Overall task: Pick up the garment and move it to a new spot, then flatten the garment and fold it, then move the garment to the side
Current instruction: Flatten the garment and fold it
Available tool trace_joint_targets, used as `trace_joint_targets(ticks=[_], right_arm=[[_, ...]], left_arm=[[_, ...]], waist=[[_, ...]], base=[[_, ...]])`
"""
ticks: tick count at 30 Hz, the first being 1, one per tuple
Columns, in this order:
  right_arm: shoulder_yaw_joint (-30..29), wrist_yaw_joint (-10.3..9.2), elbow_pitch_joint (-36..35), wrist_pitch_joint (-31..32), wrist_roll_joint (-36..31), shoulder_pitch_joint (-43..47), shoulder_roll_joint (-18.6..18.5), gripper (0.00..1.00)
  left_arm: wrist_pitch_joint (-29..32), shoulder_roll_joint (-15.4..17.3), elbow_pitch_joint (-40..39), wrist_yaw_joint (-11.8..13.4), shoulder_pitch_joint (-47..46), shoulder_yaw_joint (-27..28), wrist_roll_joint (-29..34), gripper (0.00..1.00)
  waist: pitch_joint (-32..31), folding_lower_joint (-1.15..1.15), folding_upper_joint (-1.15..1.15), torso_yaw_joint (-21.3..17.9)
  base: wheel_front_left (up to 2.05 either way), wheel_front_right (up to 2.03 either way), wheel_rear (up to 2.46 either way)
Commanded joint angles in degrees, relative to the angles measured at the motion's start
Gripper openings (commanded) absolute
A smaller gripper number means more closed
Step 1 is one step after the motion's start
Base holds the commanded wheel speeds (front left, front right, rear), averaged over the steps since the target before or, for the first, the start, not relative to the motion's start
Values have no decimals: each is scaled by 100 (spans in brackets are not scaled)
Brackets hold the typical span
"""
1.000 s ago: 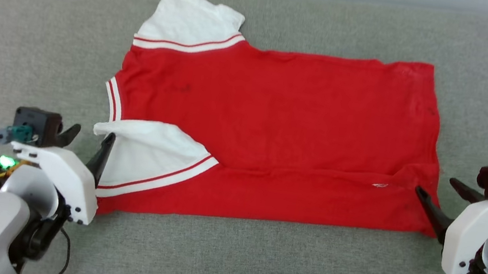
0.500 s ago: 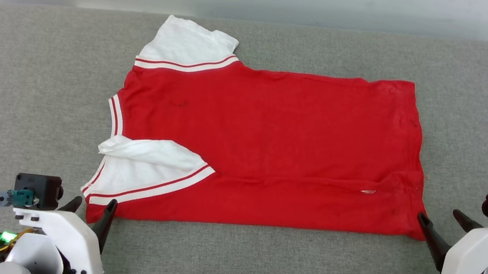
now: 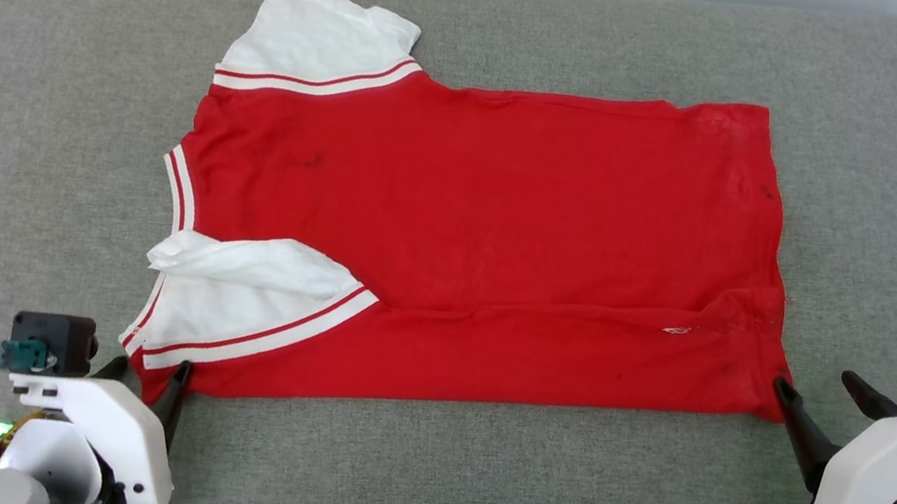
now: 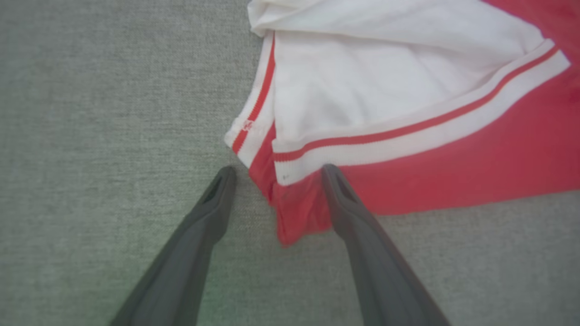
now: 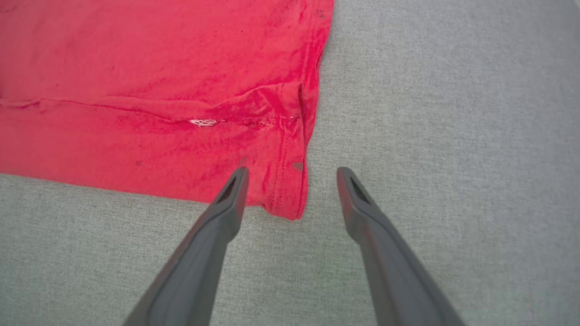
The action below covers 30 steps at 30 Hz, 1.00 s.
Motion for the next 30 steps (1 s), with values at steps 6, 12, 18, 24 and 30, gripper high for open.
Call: trace_joint_targets(ticks=[6, 12, 18, 24, 30], right_arm=[[-25, -4, -54, 39, -36, -25, 9, 100], [-58, -4, 49, 157, -212, 7, -132, 100], [-61, -4, 329, 364, -371, -51, -39, 100], [-24, -4, 854, 389, -483, -229, 72, 100], [6, -3, 1416, 377, -372, -371, 280, 100]], left_arm=[[342, -211, 363, -285, 72, -311, -214, 0], [102, -222, 279, -457, -59, -254, -161, 0], [-332, -141, -292, -402, -135, -13, -20, 0], [-340, 49, -965, -314, -185, -37, 194, 0], [-203, 153, -1299, -301, -185, -126, 272, 0]], waist=[[60, 0, 0, -27], [-112, 0, 0, 54], [-192, 0, 0, 201], [-114, 0, 0, 363], [-10, 0, 0, 476]], base=[[0, 0, 0], [0, 0, 0], [0, 0, 0], [0, 0, 0], [0, 0, 0]])
